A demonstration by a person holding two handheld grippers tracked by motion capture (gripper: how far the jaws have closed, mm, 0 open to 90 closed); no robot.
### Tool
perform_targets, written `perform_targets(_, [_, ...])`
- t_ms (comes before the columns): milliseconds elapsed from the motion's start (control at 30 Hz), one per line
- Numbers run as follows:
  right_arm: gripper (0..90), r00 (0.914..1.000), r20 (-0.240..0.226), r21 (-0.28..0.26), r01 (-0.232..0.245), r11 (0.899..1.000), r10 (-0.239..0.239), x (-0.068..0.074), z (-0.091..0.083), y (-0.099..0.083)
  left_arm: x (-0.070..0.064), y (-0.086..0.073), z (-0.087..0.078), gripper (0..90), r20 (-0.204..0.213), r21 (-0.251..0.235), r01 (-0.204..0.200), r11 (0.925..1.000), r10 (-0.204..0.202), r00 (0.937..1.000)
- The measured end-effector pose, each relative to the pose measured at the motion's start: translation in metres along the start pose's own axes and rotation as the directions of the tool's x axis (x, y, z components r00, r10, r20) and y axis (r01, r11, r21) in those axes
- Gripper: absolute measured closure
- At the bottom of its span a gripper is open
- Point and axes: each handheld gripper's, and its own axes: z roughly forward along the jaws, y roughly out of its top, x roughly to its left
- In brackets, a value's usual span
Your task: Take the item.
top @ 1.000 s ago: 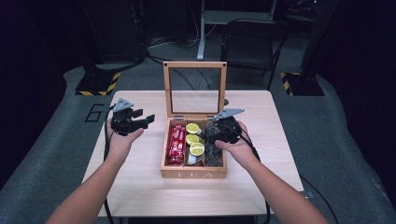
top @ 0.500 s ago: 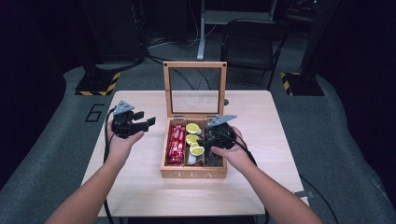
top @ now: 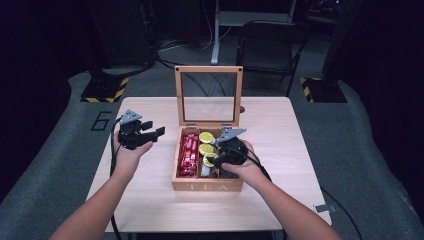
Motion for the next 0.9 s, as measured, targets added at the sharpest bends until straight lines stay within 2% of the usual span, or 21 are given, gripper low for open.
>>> perform_targets(367, [27.2,0.9993,-0.006,0.019,0.037,0.999,-0.037,0.010,0.007,-0.001,-0.001,-0.001,-0.001,40.3,0.002,0.004,0.000,1.0000,0.000,1.0000])
perform_targets(467, [26.5,0.9986,-0.003,0.027,0.053,0.998,-0.053,0.012,0.012,0.000,0.000,-0.002,0.000,40.3,0.005,0.000,0.021,0.9998,-0.021,0.9998])
perform_targets(667, [26.0,0.9974,-0.006,0.046,0.072,0.996,-0.072,0.013,0.017,-0.001,0.001,-0.004,0.002,40.3,0.006,0.005,0.019,0.9998,-0.019,0.9998])
perform_targets(900, [26.1,0.9978,-0.002,0.052,0.066,0.996,-0.066,0.014,0.020,-0.002,0.001,-0.005,0.003,40.3,0.011,0.007,0.024,0.9997,-0.024,0.9997])
